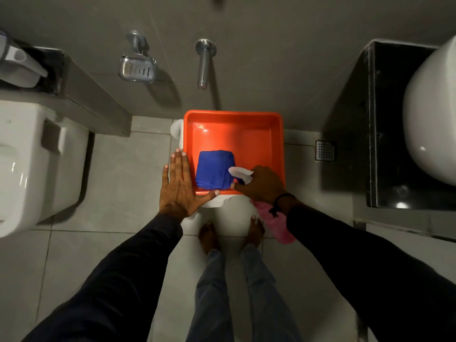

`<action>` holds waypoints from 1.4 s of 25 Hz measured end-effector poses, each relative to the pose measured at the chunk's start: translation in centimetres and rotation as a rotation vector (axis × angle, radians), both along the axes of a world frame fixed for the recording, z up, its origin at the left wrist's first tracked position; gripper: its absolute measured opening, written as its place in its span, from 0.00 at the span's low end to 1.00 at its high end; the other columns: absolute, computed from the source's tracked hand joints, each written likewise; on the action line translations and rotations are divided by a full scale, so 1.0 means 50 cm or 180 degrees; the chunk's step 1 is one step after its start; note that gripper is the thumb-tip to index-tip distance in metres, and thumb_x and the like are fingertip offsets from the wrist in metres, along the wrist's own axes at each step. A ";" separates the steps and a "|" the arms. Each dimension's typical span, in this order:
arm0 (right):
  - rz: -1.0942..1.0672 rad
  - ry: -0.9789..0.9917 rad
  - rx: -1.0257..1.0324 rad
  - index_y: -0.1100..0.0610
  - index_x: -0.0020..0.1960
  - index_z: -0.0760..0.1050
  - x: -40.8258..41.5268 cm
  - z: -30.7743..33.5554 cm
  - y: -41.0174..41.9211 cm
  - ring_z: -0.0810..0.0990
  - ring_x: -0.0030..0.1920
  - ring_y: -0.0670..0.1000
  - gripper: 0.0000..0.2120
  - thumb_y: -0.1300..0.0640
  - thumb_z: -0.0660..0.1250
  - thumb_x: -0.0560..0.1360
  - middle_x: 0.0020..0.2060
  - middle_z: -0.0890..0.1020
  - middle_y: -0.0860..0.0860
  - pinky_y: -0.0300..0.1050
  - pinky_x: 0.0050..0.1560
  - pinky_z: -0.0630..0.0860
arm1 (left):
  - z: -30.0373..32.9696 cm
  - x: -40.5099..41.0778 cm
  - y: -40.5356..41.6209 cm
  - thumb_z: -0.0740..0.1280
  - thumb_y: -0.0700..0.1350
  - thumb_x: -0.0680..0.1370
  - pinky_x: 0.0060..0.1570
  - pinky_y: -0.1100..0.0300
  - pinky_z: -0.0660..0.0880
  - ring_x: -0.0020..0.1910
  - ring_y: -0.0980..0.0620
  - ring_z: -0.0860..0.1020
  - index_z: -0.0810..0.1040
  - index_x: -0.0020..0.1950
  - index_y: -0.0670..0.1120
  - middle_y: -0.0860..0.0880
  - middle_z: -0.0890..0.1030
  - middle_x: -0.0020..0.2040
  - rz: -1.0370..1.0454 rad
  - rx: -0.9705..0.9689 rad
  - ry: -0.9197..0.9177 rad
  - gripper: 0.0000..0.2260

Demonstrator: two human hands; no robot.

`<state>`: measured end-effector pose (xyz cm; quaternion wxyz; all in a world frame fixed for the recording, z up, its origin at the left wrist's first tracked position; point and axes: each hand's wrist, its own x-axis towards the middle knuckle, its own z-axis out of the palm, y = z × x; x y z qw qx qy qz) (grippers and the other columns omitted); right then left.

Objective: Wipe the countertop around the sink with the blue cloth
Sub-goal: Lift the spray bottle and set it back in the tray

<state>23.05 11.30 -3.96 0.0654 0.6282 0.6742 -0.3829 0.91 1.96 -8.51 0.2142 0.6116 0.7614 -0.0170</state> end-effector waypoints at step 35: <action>-0.1787 0.1748 0.2105 0.64 0.52 0.82 -0.006 0.091 0.129 0.81 0.37 0.52 0.07 0.63 0.69 0.76 0.37 0.83 0.58 0.48 0.43 0.79 | 0.009 0.002 0.000 0.53 0.81 0.65 0.82 0.38 0.51 0.84 0.39 0.46 0.40 0.83 0.39 0.38 0.44 0.85 0.0042 -0.0157 -0.0172 0.61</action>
